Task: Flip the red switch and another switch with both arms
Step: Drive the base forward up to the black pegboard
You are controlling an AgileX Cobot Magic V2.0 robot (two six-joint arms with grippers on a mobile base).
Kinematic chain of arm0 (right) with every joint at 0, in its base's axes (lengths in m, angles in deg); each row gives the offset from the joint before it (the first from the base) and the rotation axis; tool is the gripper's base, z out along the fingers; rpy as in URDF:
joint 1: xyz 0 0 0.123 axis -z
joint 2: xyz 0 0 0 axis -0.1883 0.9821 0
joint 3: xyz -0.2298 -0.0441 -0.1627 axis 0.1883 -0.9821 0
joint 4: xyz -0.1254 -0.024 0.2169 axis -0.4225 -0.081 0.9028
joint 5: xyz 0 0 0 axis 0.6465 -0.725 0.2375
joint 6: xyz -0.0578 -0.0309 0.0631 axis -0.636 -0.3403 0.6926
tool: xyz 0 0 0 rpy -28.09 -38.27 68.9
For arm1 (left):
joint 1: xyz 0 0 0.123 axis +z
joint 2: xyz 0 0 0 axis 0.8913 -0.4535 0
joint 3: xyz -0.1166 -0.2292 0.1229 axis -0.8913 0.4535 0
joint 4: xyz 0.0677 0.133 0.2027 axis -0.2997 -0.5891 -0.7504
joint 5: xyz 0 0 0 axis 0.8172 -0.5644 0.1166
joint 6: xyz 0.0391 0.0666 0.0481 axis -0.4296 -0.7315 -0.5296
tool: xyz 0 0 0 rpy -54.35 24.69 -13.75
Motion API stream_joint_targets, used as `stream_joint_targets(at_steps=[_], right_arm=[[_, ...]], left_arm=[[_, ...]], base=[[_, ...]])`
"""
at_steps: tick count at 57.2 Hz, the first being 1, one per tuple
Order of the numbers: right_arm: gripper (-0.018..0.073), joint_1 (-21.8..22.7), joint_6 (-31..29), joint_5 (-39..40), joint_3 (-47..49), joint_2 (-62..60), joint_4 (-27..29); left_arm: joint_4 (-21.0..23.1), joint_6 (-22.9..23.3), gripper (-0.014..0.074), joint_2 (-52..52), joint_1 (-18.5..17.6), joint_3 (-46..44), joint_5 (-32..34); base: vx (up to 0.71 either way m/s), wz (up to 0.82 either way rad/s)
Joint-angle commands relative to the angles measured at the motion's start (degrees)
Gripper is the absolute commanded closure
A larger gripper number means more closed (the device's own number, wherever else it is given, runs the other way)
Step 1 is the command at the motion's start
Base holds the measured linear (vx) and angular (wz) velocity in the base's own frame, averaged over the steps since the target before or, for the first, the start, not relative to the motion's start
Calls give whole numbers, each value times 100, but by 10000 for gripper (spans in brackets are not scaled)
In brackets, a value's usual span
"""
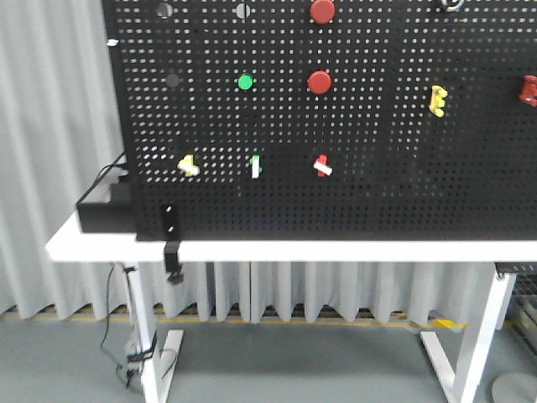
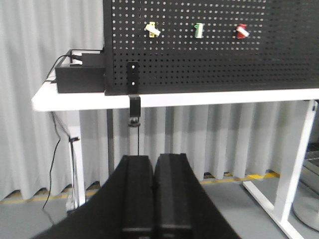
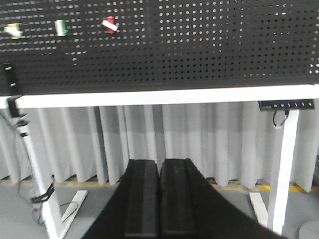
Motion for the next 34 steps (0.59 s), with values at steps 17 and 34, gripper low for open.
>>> stream_joint_targets(at_steps=[17, 34], right_arm=[[565, 40, -16, 479, -27, -56, -56], [565, 40, -16, 479, -27, -56, -56]], left_arm=[[58, 7, 594, 110, 15, 110, 469], [58, 7, 594, 110, 15, 110, 469]], base=[[48, -9], [41, 2]])
